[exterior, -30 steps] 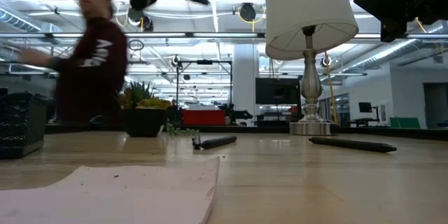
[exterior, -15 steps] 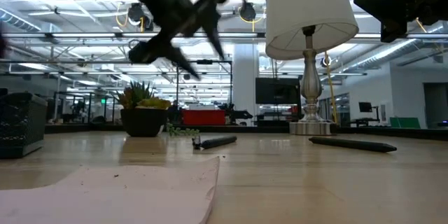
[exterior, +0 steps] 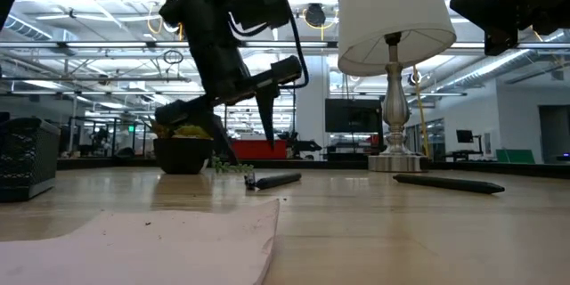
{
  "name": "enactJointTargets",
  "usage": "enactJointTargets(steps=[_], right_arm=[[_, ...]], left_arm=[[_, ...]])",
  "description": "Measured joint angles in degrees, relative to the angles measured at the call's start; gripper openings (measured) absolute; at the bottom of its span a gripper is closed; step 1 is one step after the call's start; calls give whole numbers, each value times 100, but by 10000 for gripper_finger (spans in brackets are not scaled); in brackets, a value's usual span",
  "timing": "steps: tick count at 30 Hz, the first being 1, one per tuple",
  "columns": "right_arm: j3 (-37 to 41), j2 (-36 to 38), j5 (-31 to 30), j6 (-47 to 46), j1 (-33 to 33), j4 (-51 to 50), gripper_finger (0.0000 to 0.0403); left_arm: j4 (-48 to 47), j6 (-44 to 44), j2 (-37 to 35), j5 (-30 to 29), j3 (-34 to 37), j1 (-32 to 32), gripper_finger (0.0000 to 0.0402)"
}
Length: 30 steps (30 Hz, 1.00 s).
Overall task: Pick and place office supplies into organizer
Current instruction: Put the left pen into the top left section of the desk organizer
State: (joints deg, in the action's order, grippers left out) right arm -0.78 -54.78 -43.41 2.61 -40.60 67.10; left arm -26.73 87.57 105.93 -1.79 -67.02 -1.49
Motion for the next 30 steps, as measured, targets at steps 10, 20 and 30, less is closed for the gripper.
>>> enactJointTargets(steps=[10,20,30], right_arm=[[0,0,1,1,0,-7,173],[0,4,1,1,0,-7,177],[0,0,-1,0,0,-2,174]], left_arm=[[-110,-5,0,152,-2,36,225],[-325,-98,362,188,-181,154,225],[-1741,10,784,166,-982,312,225]])
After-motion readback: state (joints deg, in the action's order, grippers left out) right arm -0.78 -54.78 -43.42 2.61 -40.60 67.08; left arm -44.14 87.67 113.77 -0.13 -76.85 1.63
